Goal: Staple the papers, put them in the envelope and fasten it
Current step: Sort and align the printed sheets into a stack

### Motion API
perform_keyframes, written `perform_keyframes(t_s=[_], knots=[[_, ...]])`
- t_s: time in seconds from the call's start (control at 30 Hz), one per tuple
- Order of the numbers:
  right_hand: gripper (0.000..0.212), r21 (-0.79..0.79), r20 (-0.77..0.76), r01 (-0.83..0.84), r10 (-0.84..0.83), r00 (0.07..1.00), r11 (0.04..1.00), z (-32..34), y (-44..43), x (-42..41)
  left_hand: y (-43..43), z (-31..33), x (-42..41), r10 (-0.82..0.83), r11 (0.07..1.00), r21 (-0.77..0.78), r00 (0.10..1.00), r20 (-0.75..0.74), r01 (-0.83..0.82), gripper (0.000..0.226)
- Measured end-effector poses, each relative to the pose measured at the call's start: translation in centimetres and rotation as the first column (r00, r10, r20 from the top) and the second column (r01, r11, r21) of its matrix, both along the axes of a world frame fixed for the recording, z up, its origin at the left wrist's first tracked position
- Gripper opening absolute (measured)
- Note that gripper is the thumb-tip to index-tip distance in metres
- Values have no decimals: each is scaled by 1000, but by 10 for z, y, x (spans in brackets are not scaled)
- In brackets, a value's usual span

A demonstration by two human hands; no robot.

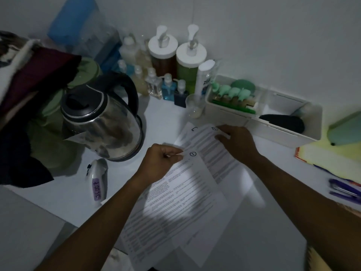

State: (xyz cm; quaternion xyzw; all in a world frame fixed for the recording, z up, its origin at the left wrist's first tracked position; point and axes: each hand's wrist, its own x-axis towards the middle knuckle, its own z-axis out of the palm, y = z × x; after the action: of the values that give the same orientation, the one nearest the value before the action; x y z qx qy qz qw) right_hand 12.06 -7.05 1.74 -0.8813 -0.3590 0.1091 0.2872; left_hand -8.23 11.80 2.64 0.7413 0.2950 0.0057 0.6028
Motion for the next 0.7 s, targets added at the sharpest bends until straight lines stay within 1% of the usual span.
perform_keyframes(t_s=[0.13,0.27,0.3,0.4,0.47,0.53,0.63,0.7], knots=[[19,126,-45,107,-103,994,986,16,-25,2,-15,18,11,-39,999,18,999,26,39,22],[17,252,0,140,-144,990,957,68,-50,1,-25,57,23,-138,989,58,987,81,134,23],[16,280,-13,160,-163,986,947,83,-59,-1,-28,70,27,-173,983,75,979,104,166,22],[6,408,-138,262,-225,964,875,126,-81,-15,-41,114,39,-258,962,143,948,189,233,14],[8,478,-228,314,-229,946,820,147,-90,-32,-51,146,47,-325,934,227,918,229,274,14],[7,524,-310,362,-223,924,771,162,-97,-49,-58,174,54,-379,915,254,886,269,314,16],[10,570,-351,401,-228,908,717,182,-101,-69,-68,205,63,-381,918,249,859,341,308,20],[14,592,-377,415,-218,900,690,197,-102,-80,-73,218,65,-358,929,238,849,389,282,19]])
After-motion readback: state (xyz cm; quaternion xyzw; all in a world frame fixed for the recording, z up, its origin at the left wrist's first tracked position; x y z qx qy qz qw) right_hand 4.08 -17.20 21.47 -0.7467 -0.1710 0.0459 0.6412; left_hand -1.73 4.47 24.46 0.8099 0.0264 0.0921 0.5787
